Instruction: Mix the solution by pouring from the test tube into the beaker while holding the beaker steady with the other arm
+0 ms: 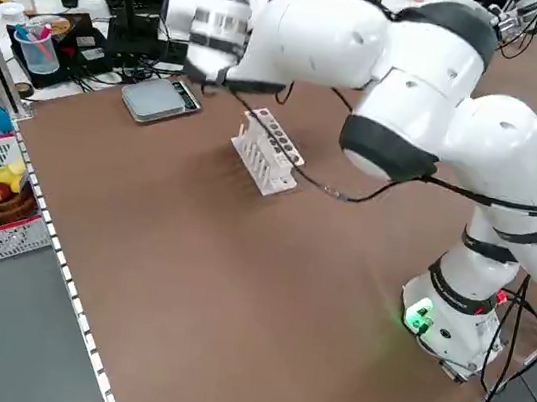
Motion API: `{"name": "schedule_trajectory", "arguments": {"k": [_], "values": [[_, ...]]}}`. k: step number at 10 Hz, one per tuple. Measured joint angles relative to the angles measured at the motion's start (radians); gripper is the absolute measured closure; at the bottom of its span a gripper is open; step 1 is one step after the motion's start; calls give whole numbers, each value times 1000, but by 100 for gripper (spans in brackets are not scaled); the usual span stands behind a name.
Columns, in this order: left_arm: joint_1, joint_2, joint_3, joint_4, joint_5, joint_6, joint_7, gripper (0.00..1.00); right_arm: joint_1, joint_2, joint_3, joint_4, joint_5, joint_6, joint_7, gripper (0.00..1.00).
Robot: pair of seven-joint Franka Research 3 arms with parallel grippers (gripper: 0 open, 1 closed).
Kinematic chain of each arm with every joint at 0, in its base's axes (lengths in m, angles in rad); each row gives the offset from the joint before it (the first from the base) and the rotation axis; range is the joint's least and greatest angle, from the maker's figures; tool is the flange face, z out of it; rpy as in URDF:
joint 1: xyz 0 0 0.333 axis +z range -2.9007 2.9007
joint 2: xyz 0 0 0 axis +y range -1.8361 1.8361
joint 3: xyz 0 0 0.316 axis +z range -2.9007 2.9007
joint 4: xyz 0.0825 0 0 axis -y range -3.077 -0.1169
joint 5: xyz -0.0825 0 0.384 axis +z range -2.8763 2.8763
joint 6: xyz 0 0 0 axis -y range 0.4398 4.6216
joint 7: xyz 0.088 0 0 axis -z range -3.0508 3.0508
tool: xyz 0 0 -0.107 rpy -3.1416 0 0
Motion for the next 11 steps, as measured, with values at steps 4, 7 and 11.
{"name": "schedule_trajectory", "arguments": {"k": [4, 7, 11], "values": [[5, 46, 158, 14, -141, -59, 181, 78, -5, -8, -9, 93, -471, 14, 386, 0], [4, 65, 193, 19, -160, -64, 213, 78, 39, -18, -67, 180, -650, -46, 678, 0], [0, 89, 193, 9, -167, -65, 241, 78, 163, -26, -253, 392, -889, -292, 1218, 0]]}}
